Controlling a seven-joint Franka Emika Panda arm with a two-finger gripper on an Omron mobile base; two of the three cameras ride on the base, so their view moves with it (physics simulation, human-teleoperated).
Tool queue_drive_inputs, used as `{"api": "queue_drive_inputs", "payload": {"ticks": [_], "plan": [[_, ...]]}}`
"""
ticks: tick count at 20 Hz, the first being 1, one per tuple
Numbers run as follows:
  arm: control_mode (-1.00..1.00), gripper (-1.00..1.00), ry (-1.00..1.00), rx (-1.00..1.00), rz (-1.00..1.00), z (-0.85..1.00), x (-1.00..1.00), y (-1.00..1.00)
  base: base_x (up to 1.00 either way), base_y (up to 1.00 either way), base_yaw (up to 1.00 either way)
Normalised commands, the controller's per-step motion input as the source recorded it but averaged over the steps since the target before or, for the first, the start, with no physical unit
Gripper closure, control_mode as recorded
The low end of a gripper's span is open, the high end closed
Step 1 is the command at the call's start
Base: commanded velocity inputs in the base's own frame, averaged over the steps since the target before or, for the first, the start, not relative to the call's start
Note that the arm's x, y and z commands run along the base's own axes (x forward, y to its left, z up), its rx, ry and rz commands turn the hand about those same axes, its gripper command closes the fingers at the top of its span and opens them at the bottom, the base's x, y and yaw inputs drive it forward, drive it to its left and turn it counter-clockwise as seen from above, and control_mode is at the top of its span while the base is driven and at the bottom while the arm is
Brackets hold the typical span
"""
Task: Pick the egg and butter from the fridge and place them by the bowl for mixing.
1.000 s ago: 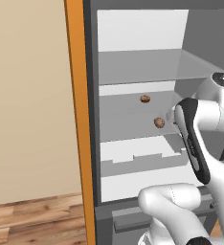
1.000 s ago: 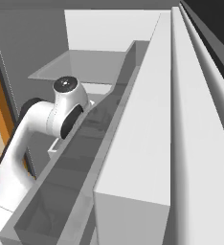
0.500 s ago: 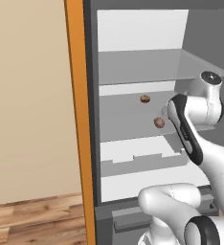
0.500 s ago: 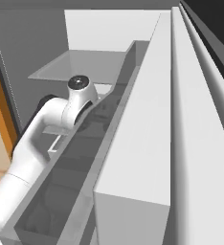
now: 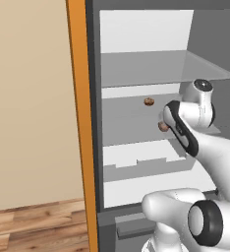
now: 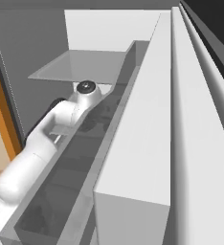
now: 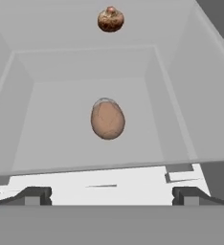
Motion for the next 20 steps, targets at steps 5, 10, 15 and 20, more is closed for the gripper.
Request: {"api": "queue_drive_inputs", "payload": {"ticks": [5, 10, 15, 20], "plan": [[-1.0, -1.0, 0.0, 0.0, 0.0, -0.39, 0.52, 0.0, 0.0, 0.0, 0.0], [-1.0, -1.0, 0.0, 0.0, 0.0, -0.31, 0.54, 0.0, 0.0, 0.0, 0.0], [-1.0, -1.0, 0.0, 0.0, 0.0, -0.25, 0.51, 0.0, 0.0, 0.0, 0.0], [-1.0, -1.0, 0.0, 0.0, 0.0, -0.15, 0.32, 0.0, 0.0, 0.0, 0.0]]}}
